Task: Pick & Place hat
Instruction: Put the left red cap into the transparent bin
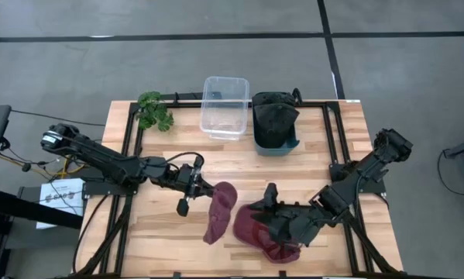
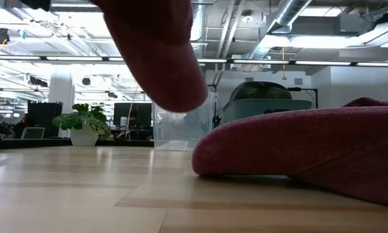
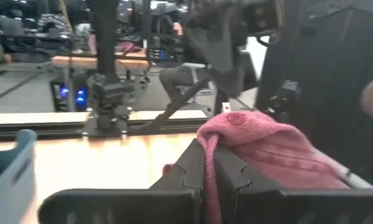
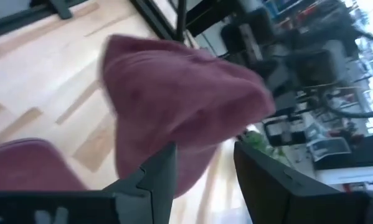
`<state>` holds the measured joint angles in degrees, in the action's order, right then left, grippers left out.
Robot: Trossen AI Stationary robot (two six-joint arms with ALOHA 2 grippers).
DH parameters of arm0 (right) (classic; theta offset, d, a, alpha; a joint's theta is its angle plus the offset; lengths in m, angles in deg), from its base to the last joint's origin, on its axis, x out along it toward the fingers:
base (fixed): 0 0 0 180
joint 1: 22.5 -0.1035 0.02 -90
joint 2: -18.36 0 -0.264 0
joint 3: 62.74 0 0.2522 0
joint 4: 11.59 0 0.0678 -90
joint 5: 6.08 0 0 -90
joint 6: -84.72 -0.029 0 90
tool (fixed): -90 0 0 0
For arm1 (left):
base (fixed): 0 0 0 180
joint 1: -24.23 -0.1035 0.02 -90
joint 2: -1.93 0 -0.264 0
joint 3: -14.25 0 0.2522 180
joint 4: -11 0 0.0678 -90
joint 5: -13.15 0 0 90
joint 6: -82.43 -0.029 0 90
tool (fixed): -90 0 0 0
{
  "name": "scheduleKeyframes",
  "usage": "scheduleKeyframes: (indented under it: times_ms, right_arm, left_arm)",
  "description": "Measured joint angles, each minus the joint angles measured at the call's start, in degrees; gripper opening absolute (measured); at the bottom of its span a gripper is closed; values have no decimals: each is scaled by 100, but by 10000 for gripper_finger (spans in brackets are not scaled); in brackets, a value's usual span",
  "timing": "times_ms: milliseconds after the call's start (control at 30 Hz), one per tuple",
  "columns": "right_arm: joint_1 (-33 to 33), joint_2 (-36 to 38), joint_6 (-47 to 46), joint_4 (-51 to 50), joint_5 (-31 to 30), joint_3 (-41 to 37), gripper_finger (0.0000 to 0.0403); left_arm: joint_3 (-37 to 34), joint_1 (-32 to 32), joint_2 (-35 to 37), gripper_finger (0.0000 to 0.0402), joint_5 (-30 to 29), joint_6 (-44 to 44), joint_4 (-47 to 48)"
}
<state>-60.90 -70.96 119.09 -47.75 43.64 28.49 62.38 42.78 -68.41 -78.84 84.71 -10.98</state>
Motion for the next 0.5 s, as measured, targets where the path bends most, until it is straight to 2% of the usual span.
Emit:
scheduleKeyframes:
  times_ms: [100, 333, 500]
  right_arm:
    - [164, -2, 238, 171, 76, 0, 150]
    - [415, -2, 683, 236, 738, 0, 150]
    - [482, -2, 1314, 235, 795, 0, 150]
  left_arm:
    - [-7, 54, -107, 10, 46, 78, -124]
    - [-7, 64, -476, 10, 109, 233, -659]
    - [-7, 64, -866, 10, 245, 254, -1263]
